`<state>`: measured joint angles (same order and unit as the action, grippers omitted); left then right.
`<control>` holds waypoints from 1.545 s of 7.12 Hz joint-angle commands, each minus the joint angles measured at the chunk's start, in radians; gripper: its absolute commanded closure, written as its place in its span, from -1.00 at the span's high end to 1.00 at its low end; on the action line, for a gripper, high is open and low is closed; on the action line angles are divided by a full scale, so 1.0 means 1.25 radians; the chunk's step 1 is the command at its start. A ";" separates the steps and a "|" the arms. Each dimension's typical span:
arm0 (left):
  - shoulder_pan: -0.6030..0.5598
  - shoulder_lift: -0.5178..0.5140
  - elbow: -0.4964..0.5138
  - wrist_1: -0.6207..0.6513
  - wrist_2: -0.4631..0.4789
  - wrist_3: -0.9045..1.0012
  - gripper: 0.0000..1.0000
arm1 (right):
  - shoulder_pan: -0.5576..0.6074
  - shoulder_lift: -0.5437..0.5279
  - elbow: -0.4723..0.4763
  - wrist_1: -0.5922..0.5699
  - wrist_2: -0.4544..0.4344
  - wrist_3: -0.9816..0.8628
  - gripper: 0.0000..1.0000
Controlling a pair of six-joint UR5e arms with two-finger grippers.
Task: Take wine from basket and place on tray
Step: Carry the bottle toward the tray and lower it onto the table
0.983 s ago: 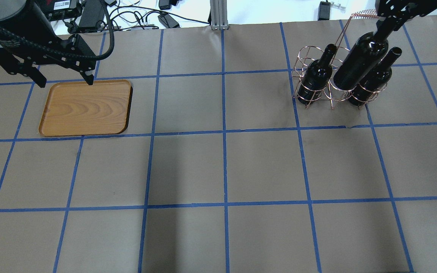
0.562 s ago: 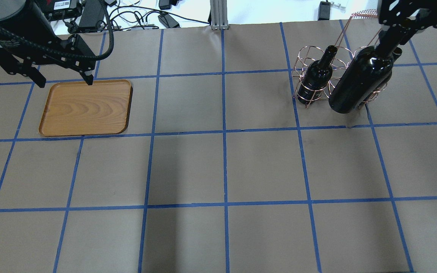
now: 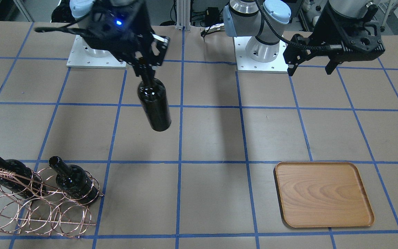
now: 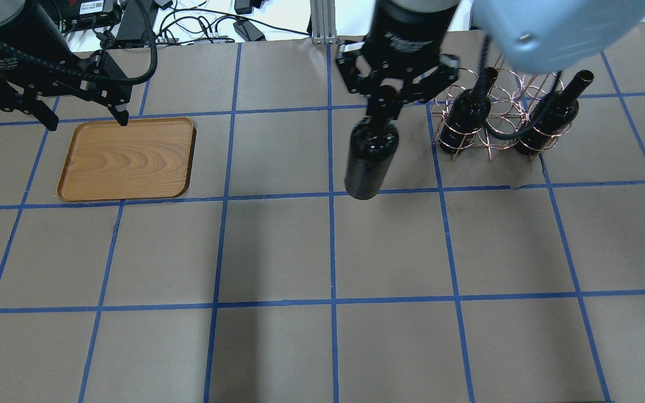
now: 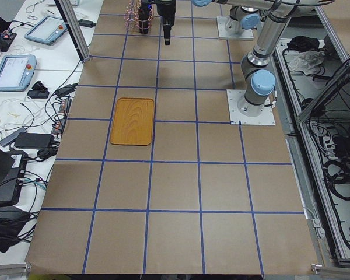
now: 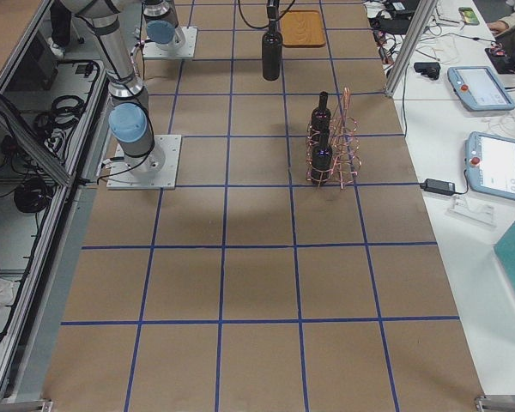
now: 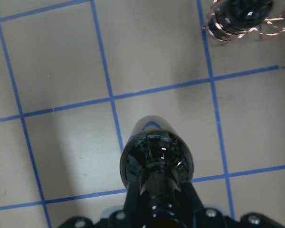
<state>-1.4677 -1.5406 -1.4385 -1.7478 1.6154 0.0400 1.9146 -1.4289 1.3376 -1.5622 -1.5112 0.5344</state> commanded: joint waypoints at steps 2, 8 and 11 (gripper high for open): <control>0.046 0.009 0.003 -0.019 -0.004 0.012 1.00 | 0.158 0.130 0.059 -0.207 -0.039 0.160 -0.87; 0.051 0.015 0.000 -0.036 -0.004 0.017 1.00 | 0.159 0.125 0.094 -0.240 -0.040 0.166 -0.34; 0.052 0.018 -0.002 -0.042 -0.004 0.017 1.00 | 0.161 0.132 0.096 -0.241 -0.040 0.173 -0.31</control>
<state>-1.4022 -1.5195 -1.4394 -1.7999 1.6107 0.0614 2.1151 -1.2680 1.4570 -1.8622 -1.5612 0.7491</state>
